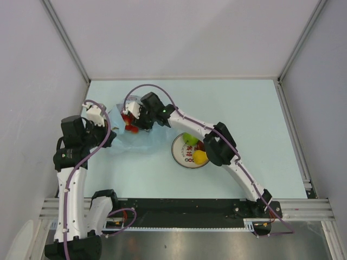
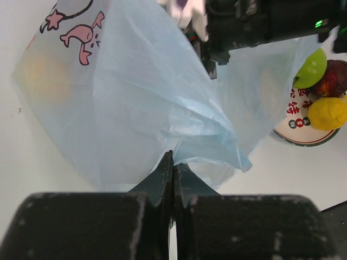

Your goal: Take the fake fruits out of the plastic bag

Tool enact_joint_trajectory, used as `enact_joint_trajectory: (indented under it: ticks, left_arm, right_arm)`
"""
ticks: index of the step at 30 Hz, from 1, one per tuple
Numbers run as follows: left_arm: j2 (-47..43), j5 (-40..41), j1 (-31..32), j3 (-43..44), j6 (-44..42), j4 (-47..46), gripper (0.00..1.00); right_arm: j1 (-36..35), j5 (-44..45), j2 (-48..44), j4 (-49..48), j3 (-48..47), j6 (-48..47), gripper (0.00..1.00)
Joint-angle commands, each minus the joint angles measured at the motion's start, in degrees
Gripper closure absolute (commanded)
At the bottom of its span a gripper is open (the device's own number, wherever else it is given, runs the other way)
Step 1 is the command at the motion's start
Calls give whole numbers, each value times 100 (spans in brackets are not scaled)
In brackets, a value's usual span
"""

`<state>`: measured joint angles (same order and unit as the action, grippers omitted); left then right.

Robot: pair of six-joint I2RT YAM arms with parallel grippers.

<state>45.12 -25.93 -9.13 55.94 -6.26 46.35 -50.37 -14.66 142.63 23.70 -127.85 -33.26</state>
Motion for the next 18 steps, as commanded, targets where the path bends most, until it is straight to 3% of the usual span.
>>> enact_joint_trajectory:
  ticks: [1,5,13,18]
  left_arm:
    - [-83,-149,-89,-57,108,-205,97]
    - [-83,-158,-124,-48,151,-266,97]
    - [23,-333,-256,13,432,-416,96]
    - [49,-386,-274,13,512,-442,96]
  right_arm:
    - [-43,-905,-1131,-217,-442,1057,79]
    - [-26,-1346,-1553,-95,-355,1611,78]
    - [291,-3085,-2774,-437,1550,2622,73]
    - [326,-3316,-2670,-1093,2132,3297,67]
